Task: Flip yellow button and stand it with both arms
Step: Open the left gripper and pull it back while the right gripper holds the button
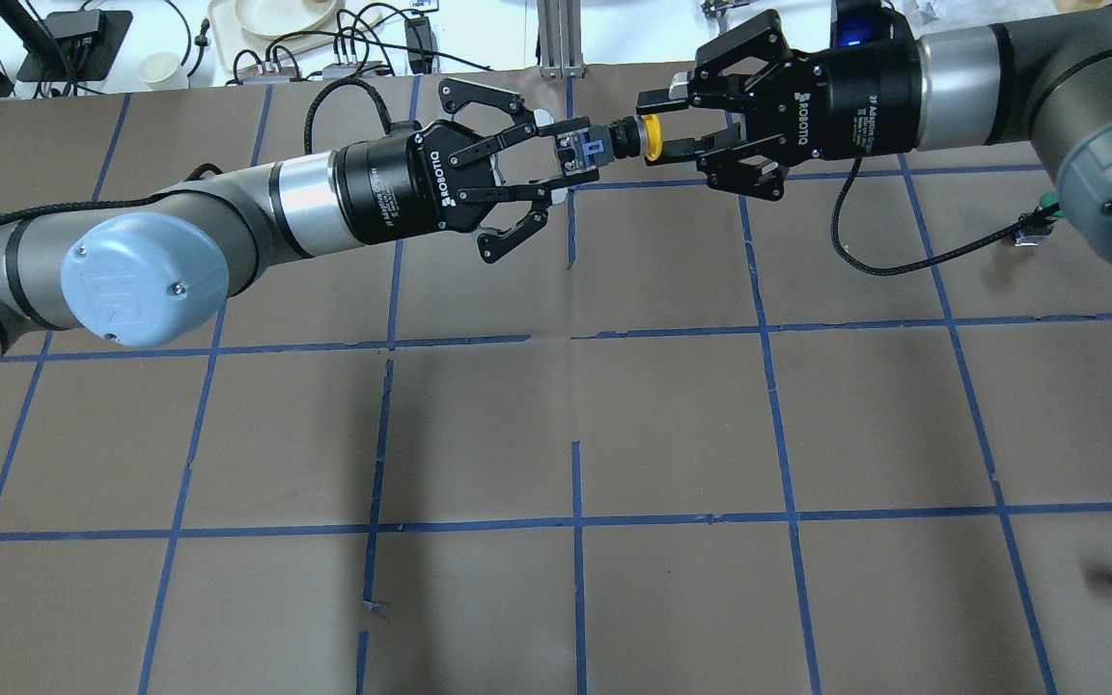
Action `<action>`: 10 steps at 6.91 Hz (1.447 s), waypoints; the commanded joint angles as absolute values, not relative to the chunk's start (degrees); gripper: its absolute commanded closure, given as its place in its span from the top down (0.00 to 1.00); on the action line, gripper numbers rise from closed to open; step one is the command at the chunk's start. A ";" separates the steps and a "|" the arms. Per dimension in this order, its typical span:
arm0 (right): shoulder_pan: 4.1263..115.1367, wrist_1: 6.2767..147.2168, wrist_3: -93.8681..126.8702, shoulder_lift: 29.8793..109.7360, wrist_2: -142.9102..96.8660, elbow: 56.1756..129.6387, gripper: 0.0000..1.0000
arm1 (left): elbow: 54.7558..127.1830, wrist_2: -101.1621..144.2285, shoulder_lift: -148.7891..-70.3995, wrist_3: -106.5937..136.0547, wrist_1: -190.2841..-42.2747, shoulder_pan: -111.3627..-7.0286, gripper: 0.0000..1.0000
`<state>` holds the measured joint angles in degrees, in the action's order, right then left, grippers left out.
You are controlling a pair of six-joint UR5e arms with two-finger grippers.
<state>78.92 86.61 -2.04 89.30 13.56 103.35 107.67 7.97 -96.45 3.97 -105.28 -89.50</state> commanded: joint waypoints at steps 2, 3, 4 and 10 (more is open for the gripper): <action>78.75 86.57 -1.93 89.56 13.18 103.01 0.20 | 107.58 7.47 -95.54 6.24 -105.21 -89.39 1.00; 78.49 86.57 -2.02 89.65 13.71 102.83 0.20 | 106.53 4.77 -95.10 9.46 -105.12 -88.60 1.00; 78.31 86.92 -2.02 89.56 15.71 101.70 0.21 | 105.65 -2.56 -93.88 14.63 -100.77 -87.29 1.00; 75.23 90.58 -12.70 89.03 43.52 93.95 0.21 | 101.95 -72.74 -90.71 20.92 -76.46 -82.44 0.98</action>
<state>75.43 88.23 -7.88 89.21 36.44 93.63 102.02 -58.37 -91.21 29.55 -76.76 -82.34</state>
